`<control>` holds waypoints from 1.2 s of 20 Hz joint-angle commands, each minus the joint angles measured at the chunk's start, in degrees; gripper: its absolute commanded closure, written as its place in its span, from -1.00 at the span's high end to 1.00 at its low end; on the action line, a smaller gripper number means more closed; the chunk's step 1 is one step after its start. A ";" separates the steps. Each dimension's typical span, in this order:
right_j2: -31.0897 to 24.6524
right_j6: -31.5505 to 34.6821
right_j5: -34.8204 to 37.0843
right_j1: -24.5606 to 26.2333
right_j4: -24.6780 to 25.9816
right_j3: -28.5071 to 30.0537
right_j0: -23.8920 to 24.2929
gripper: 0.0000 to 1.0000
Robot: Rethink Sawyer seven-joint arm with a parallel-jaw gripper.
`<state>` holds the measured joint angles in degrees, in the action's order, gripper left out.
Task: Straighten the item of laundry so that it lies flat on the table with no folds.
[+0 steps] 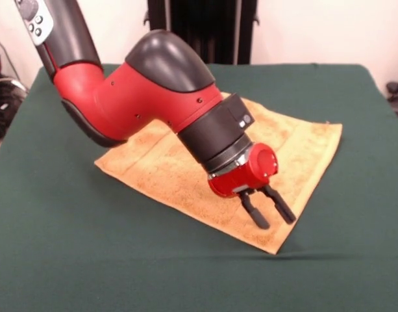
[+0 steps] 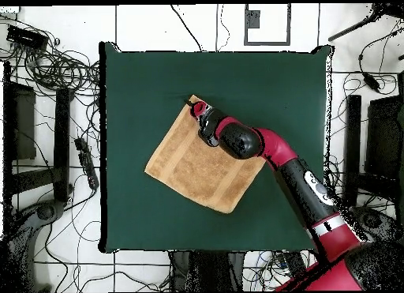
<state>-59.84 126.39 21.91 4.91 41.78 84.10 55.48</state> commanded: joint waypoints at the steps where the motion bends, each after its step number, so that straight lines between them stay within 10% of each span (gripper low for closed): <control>1: 8.22 -8.84 2.80 -4.12 4.27 -12.51 -5.57 1.00; 17: 1.80 -0.93 18.75 -20.66 -17.73 1.77 -0.31 1.00; 24: 9.61 -4.06 25.46 -27.74 -15.84 0.18 -3.87 1.00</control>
<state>-57.19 126.39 36.21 -17.51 26.05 83.62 56.65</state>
